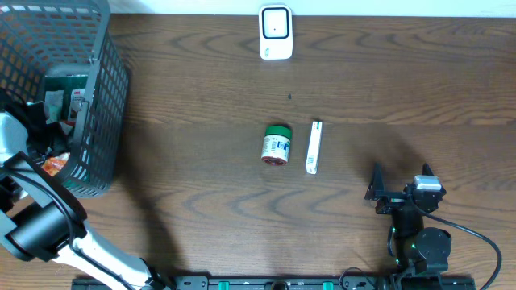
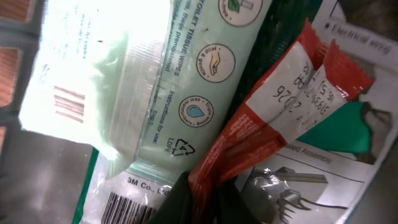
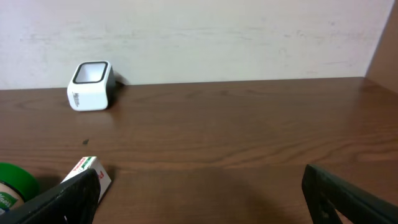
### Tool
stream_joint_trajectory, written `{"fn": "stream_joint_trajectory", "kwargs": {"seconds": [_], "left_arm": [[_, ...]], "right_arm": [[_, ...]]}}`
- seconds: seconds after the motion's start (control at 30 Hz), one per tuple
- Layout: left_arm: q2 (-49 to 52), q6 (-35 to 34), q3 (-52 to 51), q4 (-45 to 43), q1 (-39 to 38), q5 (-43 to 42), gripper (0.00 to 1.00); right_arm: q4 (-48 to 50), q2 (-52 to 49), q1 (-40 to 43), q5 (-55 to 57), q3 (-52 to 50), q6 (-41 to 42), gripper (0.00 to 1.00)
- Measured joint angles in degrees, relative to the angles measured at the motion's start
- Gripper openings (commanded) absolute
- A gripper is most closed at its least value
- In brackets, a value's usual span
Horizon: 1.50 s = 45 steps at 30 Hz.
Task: Scan the item barcode
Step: 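Grasp the red stick sachets in the basket with the left gripper, then carry the red sachets out and drop them left of the jar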
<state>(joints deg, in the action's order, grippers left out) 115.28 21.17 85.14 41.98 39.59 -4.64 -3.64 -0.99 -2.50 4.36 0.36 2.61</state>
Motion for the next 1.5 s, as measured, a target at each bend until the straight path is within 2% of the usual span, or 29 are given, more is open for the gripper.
{"fn": "stream_joint_trajectory", "kwargs": {"seconds": [0.2,0.57,0.77,0.93,1.13,1.3,1.5], "left_arm": [[-6.5,-2.0,0.1,-0.8,0.0,-0.2,0.07],[-24.6,-12.1,0.9,-6.5,-0.4,-0.6,0.07],[-37.1,-15.9,0.9,-9.4,-4.7,-0.6,0.07],[-47.2,-19.1,1.0,-9.4,-12.7,-0.6,0.08],[-54.3,-27.0,1.6,1.5,-28.3,-1.0,0.07],[-52.5,-33.1,1.1,12.4,-42.5,-1.0,0.08],[-42.8,-36.9,-6.1,13.3,-53.7,-1.0,0.08]], "right_arm": [[0.0,0.0,0.0,0.0,0.0,0.0,0.99],[0.0,0.0,0.0,0.0,0.0,0.0,0.99],[0.0,0.0,0.0,0.0,0.0,0.0,0.99],[0.0,0.0,0.0,0.0,0.0,0.0,0.99],[0.0,0.0,0.0,0.0,0.0,0.0,0.99],[0.0,0.0,0.0,0.0,0.0,0.0,0.99],[0.0,0.0,0.0,0.0,0.0,0.0,0.99]]}}
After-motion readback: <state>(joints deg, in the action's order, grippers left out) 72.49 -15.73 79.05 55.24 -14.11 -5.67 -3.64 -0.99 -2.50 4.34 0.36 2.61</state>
